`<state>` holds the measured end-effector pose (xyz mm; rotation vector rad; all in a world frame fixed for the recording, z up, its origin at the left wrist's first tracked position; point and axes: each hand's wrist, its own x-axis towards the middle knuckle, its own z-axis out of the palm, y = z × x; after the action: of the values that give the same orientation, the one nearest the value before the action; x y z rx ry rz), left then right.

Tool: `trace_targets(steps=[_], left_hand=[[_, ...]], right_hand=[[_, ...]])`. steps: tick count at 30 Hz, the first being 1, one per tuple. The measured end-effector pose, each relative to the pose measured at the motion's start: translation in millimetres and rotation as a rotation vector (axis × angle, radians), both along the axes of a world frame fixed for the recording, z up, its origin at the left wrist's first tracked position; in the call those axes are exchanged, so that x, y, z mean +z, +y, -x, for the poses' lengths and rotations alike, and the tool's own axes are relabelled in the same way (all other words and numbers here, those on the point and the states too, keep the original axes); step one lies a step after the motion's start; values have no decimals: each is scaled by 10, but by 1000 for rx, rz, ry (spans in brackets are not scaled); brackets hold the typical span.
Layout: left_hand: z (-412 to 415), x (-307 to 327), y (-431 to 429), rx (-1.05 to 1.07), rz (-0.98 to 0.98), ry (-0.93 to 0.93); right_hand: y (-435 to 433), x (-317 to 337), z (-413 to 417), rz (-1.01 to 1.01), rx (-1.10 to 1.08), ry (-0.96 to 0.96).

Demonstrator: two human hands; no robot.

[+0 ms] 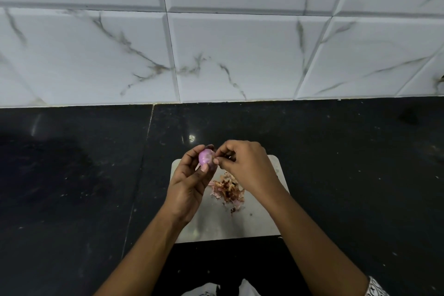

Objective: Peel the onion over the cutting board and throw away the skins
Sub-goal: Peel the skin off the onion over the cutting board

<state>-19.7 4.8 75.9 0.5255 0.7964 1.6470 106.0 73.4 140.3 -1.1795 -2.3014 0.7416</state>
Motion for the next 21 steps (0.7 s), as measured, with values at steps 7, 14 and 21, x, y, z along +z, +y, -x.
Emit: trace_targets(steps=[7, 14, 21], left_hand=[[11, 0, -18, 11, -5, 120], [-89, 22, -8, 50, 93, 28], [34, 36, 28, 39, 124, -225]], right_hand=[[28, 11, 9, 82, 85, -60], [7, -123, -4, -41, 126, 31], [25, -268, -150, -75, 118, 21]])
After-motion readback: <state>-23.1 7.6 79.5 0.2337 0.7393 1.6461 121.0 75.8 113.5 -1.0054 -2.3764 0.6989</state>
